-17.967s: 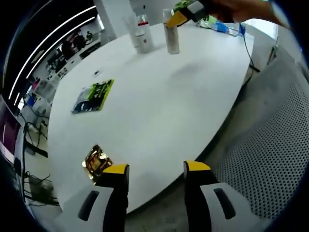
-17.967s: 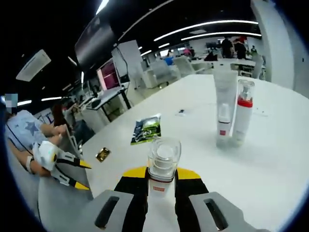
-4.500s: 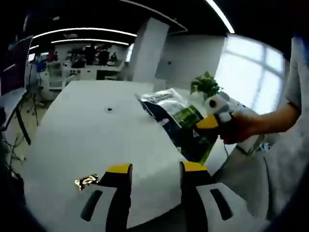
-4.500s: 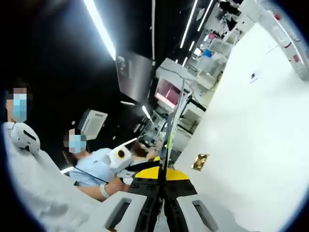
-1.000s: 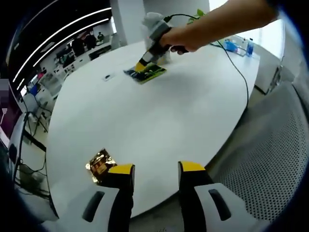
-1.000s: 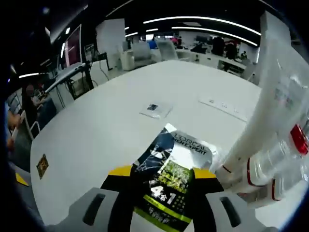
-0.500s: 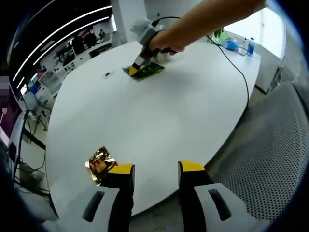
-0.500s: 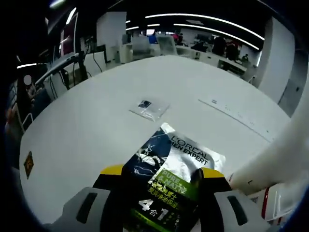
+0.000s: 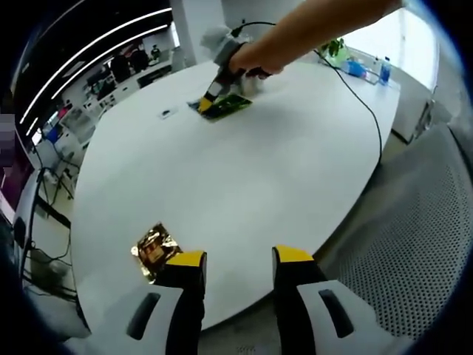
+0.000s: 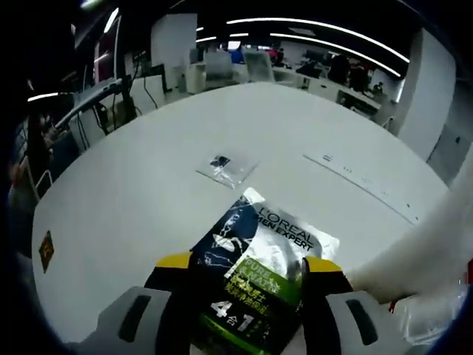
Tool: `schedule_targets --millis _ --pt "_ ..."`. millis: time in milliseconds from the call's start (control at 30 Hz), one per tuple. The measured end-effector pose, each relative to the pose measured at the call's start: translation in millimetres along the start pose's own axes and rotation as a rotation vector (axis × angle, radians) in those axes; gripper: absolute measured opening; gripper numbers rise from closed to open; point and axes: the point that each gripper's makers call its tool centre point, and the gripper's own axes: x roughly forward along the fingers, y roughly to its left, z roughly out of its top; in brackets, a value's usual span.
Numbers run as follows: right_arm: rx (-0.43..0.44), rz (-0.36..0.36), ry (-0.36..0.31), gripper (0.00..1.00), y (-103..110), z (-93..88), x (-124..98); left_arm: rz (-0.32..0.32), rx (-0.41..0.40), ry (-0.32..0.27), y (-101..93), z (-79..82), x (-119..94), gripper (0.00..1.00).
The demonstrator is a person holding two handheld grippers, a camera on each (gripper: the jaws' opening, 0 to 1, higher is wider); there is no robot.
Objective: Arrange the skincare products in the storage area until every visible bottle or jar stands upright without overlapping.
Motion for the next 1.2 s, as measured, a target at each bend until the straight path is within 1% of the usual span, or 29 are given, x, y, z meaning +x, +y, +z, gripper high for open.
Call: schedule_targets --millis 67,200,233,267,300,333,367,400,433,467,500,567,600,633,667,700,733,767,800,833,900,933,1000,1033,1067,1100,1167,1200 --pt "-0.013 0.017 -0.006 0.56 3 0.7 -9 0.003 -0.002 -0.004 0.8 0.6 0 0.31" --pt "0.014 0.05 -0.029 0.57 15 -5.7 -30 0.003 0.003 -0.003 0.6 0.4 0 0.31" --pt "0.081 0.109 -0.078 0.6 30 -7.3 -44 0.003 0.002 -0.003 0.8 0.6 0 0.31" --pt "0.117 0.119 -0.11 0.61 34 -7.8 -51 0.004 -0.004 -0.005 1.3 1.2 0 0.32" --pt "0.156 0.174 -0.142 0.62 48 -12.3 -61 0.007 -0.016 -0.02 2.3 3.5 -1 0.34" --pt "0.18 0.228 -0.141 0.6 62 -18.3 -68 0.009 -0.012 -0.025 2.9 4.6 -1 0.34" --pt "0.197 0.317 -0.127 0.56 82 -27.4 -80 0.009 -0.01 -0.026 2.6 4.9 -1 0.34" --pt "0.189 0.342 -0.13 0.5 92 -31.9 -87 0.007 -0.009 -0.027 2.1 5.1 -1 0.34" --pt "0.157 0.357 -0.139 0.48 99 -35.2 -94 0.006 0.0 -0.027 1.0 5.5 -2 0.34" --pt "0.128 0.38 -0.158 0.5 108 -37.2 -102 0.006 0.002 -0.028 0.8 5.8 -2 0.34" --pt "0.131 0.401 -0.165 0.56 116 -38.6 -106 0.004 0.007 -0.027 0.1 5.8 -2 0.34" --pt "0.139 0.428 -0.124 0.65 128 -48.4 -110 0.001 0.011 -0.03 -1.0 6.0 -2 0.33" --pt "0.121 0.442 -0.101 0.66 137 -53.9 -115 -0.001 0.013 -0.026 -1.6 5.6 -1 0.33" --pt "0.124 0.444 -0.098 0.64 139 -54.4 -117 -0.005 0.016 -0.018 -2.7 4.4 -1 0.33" --pt "0.131 0.465 -0.09 0.63 148 -55.2 -123 -0.01 0.023 -0.011 -4.3 2.9 0 0.33" --pt "0.121 0.479 -0.093 0.62 154 -53.3 -127 -0.012 0.03 -0.006 -5.3 1.9 1 0.32" --pt "0.084 0.497 -0.081 0.62 163 -51.7 -131 -0.015 0.032 0.001 -5.7 1.2 1 0.32" --pt "0.045 0.507 -0.072 0.63 168 -50.9 -132 -0.015 0.031 -0.002 -5.8 1.7 0 0.32" --pt "-0.021 0.521 -0.071 0.63 176 -47.1 -132 -0.018 0.033 -0.011 -6.4 3.5 0 0.32" --pt "-0.058 0.52 -0.065 0.64 180 -44.1 -131 -0.02 0.033 -0.018 -7.0 5.2 -1 0.32" --pt "-0.125 0.53 -0.032 0.64 192 -38.1 -130 -0.022 0.035 -0.03 -7.8 7.3 -3 0.32" --pt "-0.142 0.532 -0.02 0.64 198 -34.3 -131 -0.024 0.036 -0.034 -8.2 8.0 -3 0.31" --pt "-0.225 0.556 -0.023 0.64 215 -20.9 -131 -0.026 0.039 -0.035 -8.8 8.2 -3 0.31" --pt "-0.286 0.568 -0.009 0.65 225 -15.8 -129 -0.027 0.042 -0.037 -8.8 8.6 -3 0.31" --pt "-0.324 0.575 0.005 0.65 231 -14.0 -127 -0.026 0.042 -0.038 -8.7 8.9 -4 0.31" --pt "-0.379 0.583 0.025 0.65 240 -11.0 -123 -0.025 0.043 -0.043 -8.5 9.4 -4 0.3" --pt "-0.444 0.595 0.043 0.66 253 -6.9 -118 -0.025 0.042 -0.052 -7.9 11.5 -5 0.3" --pt "-0.47 0.619 0.057 0.66 263 -6.0 -114 -0.024 0.048 -0.058 -7.7 12.8 -6 0.3"
